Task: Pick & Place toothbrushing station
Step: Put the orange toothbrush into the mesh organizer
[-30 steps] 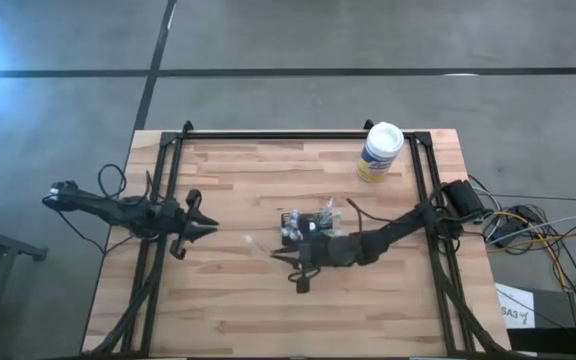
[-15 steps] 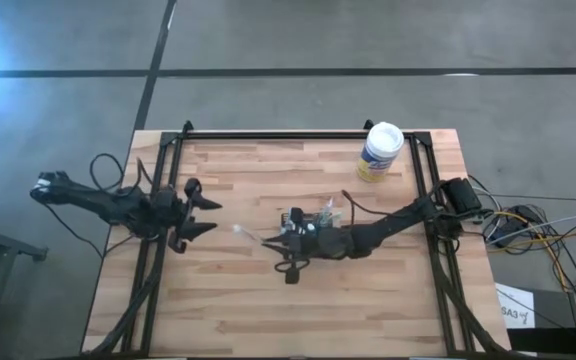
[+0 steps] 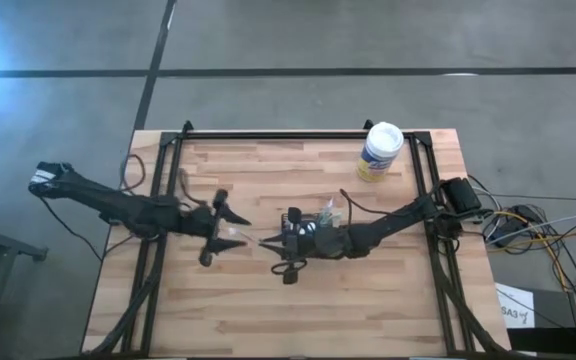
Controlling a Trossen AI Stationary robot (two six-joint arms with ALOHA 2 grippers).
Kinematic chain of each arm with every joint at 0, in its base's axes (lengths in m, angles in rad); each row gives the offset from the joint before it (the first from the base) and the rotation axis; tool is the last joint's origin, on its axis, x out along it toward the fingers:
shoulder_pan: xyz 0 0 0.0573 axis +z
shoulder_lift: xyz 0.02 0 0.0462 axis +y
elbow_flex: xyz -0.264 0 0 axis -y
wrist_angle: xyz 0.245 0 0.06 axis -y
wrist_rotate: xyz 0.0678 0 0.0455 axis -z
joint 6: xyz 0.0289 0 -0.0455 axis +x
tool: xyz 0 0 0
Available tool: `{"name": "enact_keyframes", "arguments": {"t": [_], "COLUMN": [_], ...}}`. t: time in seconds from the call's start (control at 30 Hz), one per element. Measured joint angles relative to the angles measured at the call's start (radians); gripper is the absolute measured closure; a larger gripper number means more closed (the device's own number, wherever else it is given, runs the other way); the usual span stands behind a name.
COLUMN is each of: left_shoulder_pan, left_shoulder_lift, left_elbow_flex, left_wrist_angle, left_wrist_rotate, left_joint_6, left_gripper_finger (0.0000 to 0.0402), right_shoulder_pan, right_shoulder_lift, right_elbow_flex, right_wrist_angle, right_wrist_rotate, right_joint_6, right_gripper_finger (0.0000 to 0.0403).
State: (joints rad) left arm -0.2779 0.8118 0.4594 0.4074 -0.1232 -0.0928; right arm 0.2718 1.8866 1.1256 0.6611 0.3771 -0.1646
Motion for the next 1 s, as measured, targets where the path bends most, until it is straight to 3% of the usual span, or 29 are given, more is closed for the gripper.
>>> {"name": "enact_keyframes", "arguments": {"t": [0.37,1.0], "left_shoulder_pan": [-0.006,-0.016], "left_shoulder_lift": [0.148,0.127], "left_elbow_flex": [0.135,0.126], "left_wrist_angle": [0.005,0.045], "left_wrist_rotate": [0.061,0.045], "left_joint_6": [0.039,0.051], "left_gripper_finger": [0.0161,0.0210], "right_shoulder_pan": [0.007,0.062], "right_shoulder_lift": [0.000,-0.002], "right_elbow_flex": [-0.028,-0.017], "right_wrist_angle": [0.004,0.025], "right_wrist_rotate": [0.050,0.105], "right_joint_6": [0.048,0.000], "right_gripper_finger": [0.0385,0.0385]}}
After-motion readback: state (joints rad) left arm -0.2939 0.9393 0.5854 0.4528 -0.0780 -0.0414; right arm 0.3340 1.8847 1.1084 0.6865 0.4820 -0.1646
